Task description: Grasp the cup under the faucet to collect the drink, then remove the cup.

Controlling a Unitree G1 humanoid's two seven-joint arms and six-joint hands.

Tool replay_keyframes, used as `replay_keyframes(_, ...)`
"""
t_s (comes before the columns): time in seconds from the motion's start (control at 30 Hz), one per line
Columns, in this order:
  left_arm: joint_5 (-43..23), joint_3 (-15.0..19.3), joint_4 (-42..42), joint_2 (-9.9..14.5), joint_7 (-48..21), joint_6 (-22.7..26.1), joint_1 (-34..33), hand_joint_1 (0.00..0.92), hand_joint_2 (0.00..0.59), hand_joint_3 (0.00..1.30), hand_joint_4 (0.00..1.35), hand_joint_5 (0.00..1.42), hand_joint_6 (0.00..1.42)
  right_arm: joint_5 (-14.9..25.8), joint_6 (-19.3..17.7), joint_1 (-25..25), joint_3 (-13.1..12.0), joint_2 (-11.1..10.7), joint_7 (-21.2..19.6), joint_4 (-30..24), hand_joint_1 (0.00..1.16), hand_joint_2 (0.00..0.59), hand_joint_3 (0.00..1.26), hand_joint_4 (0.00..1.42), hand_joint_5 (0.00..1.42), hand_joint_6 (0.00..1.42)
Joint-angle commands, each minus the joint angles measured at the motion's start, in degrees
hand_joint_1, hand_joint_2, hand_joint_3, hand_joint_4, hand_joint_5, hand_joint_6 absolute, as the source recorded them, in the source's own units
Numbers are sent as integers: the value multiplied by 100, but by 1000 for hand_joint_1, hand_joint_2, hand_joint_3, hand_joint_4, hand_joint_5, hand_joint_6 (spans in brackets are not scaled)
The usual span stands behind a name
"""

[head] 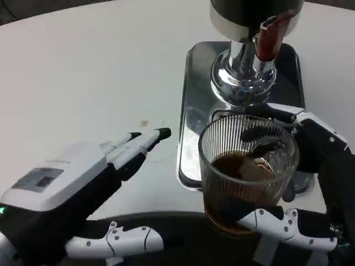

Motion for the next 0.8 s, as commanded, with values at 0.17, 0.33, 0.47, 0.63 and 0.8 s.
replay_keyframes(0.17,-75,243,-184,17,-111,-29,330,0,101,0,0,0,63,100,-235,-91,142,-31,84,-174,985,97,815,935,1142,1327)
replay_keyframes(0.33,-114,295,-194,21,-102,-60,384,0,101,0,0,0,62,87,-207,-123,165,-35,92,-171,985,97,815,935,1142,1327)
replay_keyframes(0.47,-129,295,-173,31,-107,-70,379,0,101,0,0,0,62,90,-203,-130,148,-51,88,-181,985,97,815,935,1142,1327)
replay_keyframes(0.63,-151,299,-163,53,-116,-71,352,0,101,0,0,0,62,88,-215,-128,120,-78,85,-183,985,97,823,947,1142,1327)
replay_keyframes(0.8,-163,291,-147,77,-127,-65,336,0,101,0,0,0,62,115,-224,-125,104,-95,88,-178,985,97,824,947,1142,1327)
